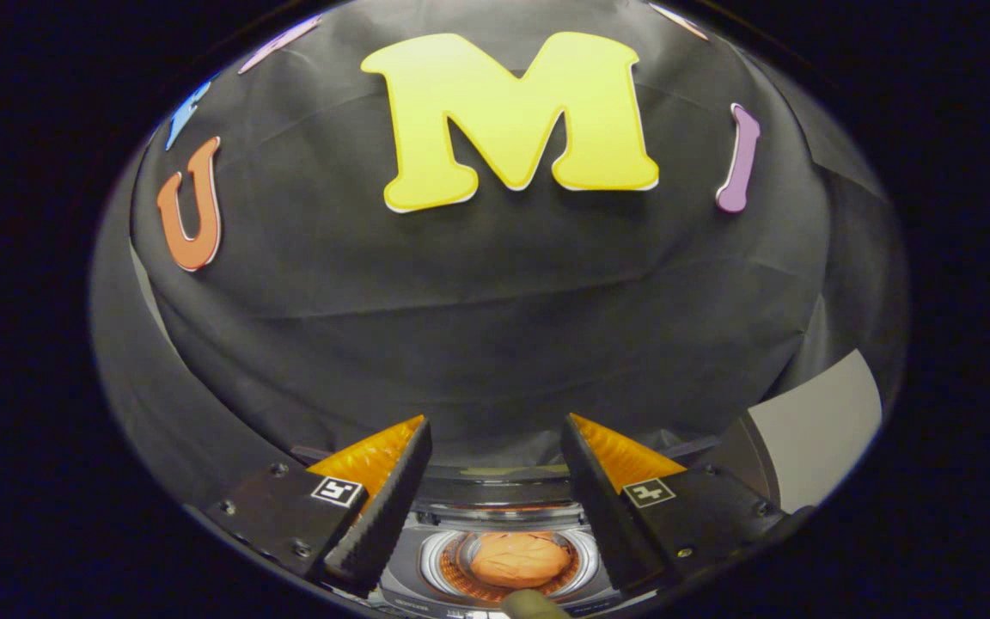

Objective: Put the clothes into the washing machine and then close the washing machine lid.

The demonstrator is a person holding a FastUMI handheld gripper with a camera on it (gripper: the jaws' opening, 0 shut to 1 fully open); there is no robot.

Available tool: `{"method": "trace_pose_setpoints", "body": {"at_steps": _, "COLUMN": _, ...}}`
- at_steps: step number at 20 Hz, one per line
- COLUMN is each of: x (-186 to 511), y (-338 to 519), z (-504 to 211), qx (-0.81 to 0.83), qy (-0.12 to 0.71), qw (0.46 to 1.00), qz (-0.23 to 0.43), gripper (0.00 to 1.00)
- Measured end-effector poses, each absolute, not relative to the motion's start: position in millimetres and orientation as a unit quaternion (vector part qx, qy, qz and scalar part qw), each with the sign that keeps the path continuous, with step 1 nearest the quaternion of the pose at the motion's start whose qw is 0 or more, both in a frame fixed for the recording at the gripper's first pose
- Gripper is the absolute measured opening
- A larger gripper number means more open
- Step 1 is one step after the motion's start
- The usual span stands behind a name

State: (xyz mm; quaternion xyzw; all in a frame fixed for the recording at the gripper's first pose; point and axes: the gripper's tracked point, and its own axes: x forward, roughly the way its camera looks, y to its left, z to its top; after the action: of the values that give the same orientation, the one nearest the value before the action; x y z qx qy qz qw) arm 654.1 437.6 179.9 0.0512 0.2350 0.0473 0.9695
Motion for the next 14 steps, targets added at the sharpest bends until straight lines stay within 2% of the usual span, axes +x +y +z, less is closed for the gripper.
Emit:
{"method": "trace_pose_setpoints", "body": {"at_steps": 7, "x": 668.8, "y": 437.4, "z": 144.3, "qx": 0.021, "qy": 0.272, "qw": 0.962, "qz": 0.021, "gripper": 0.95}}
{"method": "trace_pose_setpoints", "body": {"at_steps": 14, "x": 670.0, "y": 430.8, "z": 141.8, "qx": 0.029, "qy": 0.240, "qw": 0.970, "qz": 0.019, "gripper": 0.98}}
